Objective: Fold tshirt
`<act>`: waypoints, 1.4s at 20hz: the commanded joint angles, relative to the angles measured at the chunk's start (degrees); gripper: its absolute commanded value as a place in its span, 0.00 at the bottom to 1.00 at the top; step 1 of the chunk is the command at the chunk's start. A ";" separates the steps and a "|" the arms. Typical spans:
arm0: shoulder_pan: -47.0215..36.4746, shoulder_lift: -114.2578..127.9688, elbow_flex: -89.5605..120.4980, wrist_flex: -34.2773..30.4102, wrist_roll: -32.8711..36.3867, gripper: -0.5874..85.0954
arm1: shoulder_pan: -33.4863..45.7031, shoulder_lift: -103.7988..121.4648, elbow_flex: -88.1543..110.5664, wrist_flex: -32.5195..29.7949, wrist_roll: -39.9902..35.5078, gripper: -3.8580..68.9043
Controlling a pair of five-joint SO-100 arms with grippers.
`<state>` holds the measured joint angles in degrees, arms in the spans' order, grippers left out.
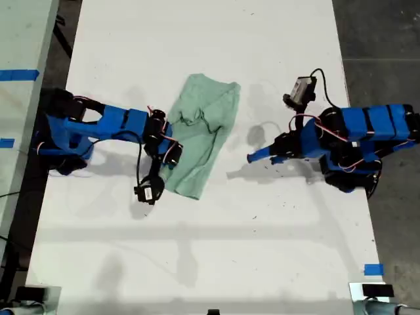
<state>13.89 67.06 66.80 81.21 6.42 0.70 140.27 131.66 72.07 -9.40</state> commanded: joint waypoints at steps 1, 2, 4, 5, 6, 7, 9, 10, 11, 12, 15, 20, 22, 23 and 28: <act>1.93 -5.89 -9.23 -3.60 2.55 0.01 | -0.53 1.05 -0.53 -1.67 0.35 0.51; 1.67 -7.47 -8.88 -4.22 2.55 0.01 | -0.70 1.05 -0.53 -1.76 0.44 0.51; 1.14 -10.99 -8.53 -5.27 3.34 0.14 | -0.88 0.62 -0.35 -2.46 0.62 0.51; 0.97 -12.30 -8.61 -5.27 3.43 0.28 | -1.05 0.26 -0.44 -2.64 0.62 0.51; 0.79 -12.74 -8.53 -4.39 3.43 0.33 | -1.14 -0.09 -0.70 -2.72 0.62 0.51; 0.79 -12.48 -8.88 -2.99 3.78 0.33 | -1.23 -0.18 -0.70 -2.81 0.70 0.51; 0.97 -8.35 -8.53 0.35 4.39 0.35 | -1.23 -0.18 -0.62 -2.81 0.79 0.51; 1.14 -5.62 -8.44 2.81 4.66 0.34 | -1.23 -0.18 -0.62 -2.81 0.70 0.51; 1.23 -2.55 -7.91 5.54 4.66 0.35 | -1.14 -0.26 -0.62 -2.72 0.62 0.51; 1.23 0.35 -7.21 8.35 4.66 0.34 | -1.14 -0.35 -0.70 -2.64 0.62 0.51; 1.23 9.14 0.97 12.13 3.87 0.29 | -1.85 -0.44 -0.97 -0.70 1.32 0.50; 1.67 44.74 47.72 -8.44 -5.27 0.26 | -4.57 -0.35 -2.46 4.39 3.52 0.51; 3.16 54.40 58.54 -11.07 -8.88 0.26 | -5.98 -0.35 -2.29 6.24 4.92 0.51; 3.87 57.66 62.40 -12.04 -10.11 0.26 | -6.59 -0.35 -1.93 6.94 5.54 0.52; 4.22 61.08 66.36 -11.87 -10.72 0.27 | -8.17 -0.88 -0.18 7.21 7.65 0.53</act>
<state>18.02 126.21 133.51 69.87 -4.04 -6.50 139.48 131.75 79.19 -2.81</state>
